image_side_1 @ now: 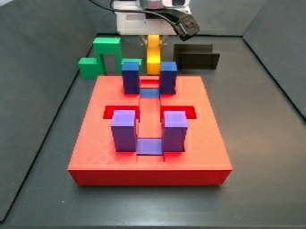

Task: Pick up the yellow object. Move up. Move to above the board. Insert the yellow object.
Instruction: Pick up the yellow object.

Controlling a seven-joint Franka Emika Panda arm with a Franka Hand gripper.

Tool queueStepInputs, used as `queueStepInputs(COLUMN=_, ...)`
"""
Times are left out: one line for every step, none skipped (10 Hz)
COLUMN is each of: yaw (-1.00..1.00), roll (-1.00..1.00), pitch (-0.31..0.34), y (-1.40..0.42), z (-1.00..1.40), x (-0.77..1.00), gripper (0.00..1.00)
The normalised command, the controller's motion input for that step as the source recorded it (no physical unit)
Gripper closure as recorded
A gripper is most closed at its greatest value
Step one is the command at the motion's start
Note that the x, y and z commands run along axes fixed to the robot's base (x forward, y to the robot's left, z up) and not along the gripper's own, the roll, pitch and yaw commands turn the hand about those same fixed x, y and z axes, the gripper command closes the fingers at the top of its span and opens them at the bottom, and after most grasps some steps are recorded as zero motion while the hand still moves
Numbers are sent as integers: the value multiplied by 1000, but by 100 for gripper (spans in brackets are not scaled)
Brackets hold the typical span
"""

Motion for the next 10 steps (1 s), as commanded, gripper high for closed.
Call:
queueStepInputs(yaw=0, roll=0, pitch=0, y=0, z=0, x=0, gripper=100)
queueStepInputs(yaw=0, roll=0, pitch=0, y=0, z=0, x=0, gripper=100)
queueStepInputs(yaw=0, roll=0, pitch=0, y=0, z=0, x=0, gripper=100)
queueStepInputs(yaw=0, roll=0, pitch=0, y=0, z=0, x=0, gripper=100)
queueStepInputs(yaw=0, roll=0, pitch=0, y=0, z=0, x=0, gripper=100)
queueStepInputs(yaw=0, roll=0, pitch=0, y=0, z=0, x=0, gripper=100)
queueStepInputs(yaw=0, roll=0, pitch=0, y=0, z=0, x=0, gripper=100)
queueStepInputs(yaw=0, roll=0, pitch=0, y=0, z=0, x=0, gripper=100)
queueStepInputs(yaw=0, roll=0, pitch=0, y=0, z=0, x=0, gripper=100)
queueStepInputs(yaw=0, roll=0, pitch=0, y=0, z=0, x=0, gripper=100)
